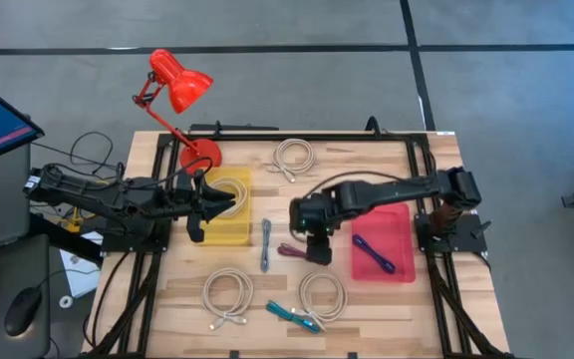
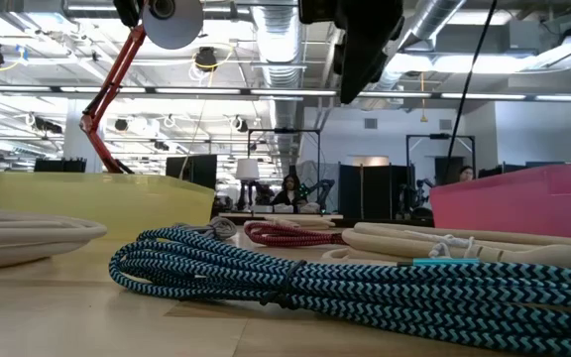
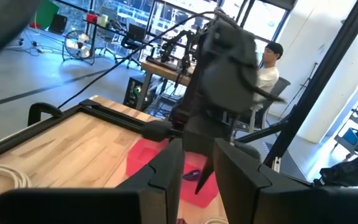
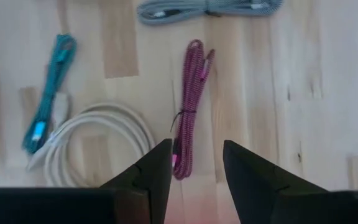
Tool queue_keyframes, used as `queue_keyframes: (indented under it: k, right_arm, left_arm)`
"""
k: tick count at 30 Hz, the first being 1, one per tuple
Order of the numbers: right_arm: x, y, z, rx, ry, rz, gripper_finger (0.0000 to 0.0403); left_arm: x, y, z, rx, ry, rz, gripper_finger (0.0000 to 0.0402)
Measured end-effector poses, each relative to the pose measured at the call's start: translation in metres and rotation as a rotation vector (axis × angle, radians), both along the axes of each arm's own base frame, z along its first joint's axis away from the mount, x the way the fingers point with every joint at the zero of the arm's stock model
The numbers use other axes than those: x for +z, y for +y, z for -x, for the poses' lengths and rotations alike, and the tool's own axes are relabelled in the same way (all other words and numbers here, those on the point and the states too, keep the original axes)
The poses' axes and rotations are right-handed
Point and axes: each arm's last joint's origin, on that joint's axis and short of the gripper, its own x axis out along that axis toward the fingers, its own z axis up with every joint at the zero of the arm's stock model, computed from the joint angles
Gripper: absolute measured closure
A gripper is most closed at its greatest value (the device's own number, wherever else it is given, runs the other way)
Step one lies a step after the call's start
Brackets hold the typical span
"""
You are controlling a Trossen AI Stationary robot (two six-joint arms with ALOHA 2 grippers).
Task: Pick & Place USB Port
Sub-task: Put the black and pink charger cable into the pink bin
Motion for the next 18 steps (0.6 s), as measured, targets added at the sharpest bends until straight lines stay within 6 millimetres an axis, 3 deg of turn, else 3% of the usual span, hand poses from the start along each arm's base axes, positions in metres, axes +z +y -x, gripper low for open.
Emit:
queue_keyframes:
  k: [10, 18]
  right_arm:
    - [-0.011, 0.015, 0.000, -0.253, -0.022, 0.032, 0.0267]
    - [-0.042, 0.018, -0.009, -0.303, 0.043, 0.026, 0.0267]
  left_arm:
    - [0.000, -0.001, 0.000, -0.046, 0.007, -0.048, 0.0312]
    - [-0.002, -0.001, 0.000, -0.047, 0.019, -0.053, 0.0312]
